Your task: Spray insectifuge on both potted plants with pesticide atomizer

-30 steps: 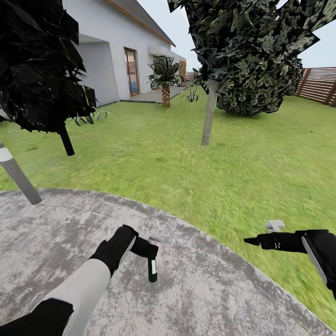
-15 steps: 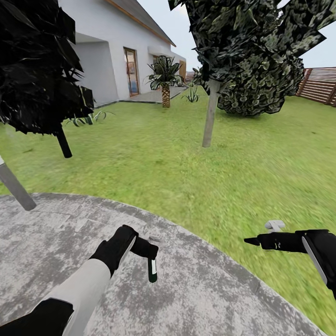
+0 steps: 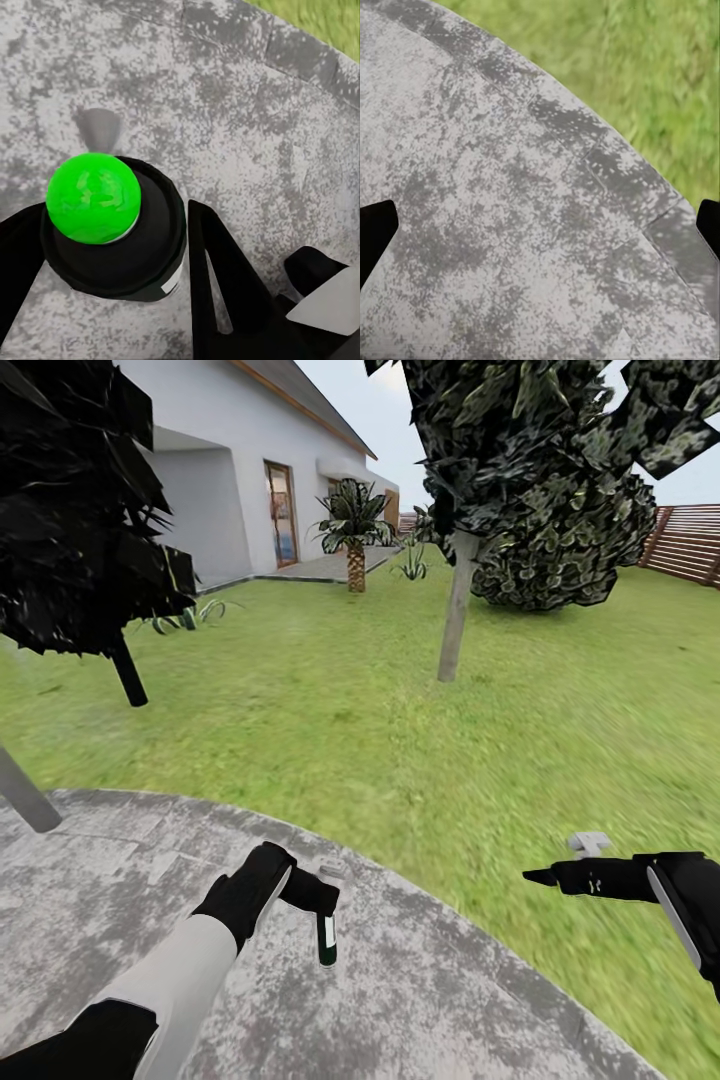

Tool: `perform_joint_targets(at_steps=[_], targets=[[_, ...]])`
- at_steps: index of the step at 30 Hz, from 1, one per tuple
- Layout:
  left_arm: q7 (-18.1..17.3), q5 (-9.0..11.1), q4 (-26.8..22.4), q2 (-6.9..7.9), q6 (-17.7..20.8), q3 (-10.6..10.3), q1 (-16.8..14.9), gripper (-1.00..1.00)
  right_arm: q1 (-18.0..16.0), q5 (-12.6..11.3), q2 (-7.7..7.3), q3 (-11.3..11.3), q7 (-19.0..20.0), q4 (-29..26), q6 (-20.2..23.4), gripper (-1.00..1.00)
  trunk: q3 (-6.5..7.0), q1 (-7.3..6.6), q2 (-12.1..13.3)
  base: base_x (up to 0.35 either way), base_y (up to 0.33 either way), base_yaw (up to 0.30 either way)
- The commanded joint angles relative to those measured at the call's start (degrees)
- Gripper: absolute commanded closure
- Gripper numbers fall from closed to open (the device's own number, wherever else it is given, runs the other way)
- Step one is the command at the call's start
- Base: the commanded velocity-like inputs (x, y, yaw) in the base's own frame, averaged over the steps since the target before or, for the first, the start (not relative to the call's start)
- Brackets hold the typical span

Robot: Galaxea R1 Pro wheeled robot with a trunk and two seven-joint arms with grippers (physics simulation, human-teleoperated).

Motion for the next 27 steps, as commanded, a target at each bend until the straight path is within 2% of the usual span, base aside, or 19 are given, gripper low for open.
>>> perform_joint_targets(at_steps=[1,27], targets=[[-0.48,-0.59,-0.08,0.00,0.12,0.00,-0.02,1.00,-0.04,0.08,0.01,-0.07,0.26,-0.03,0.37,-1.00,-0.05,0.03,-0.02,0.338,0.002,0.000],[-0.48,-0.38,0.02,0.00,-0.28,-0.08,0.05,1.00,-0.04,0.11,-0.01,-0.07,0.26,0.06,0.40,-1.00,-0.05,0.03,-0.02,0.339,0.000,0.000]])
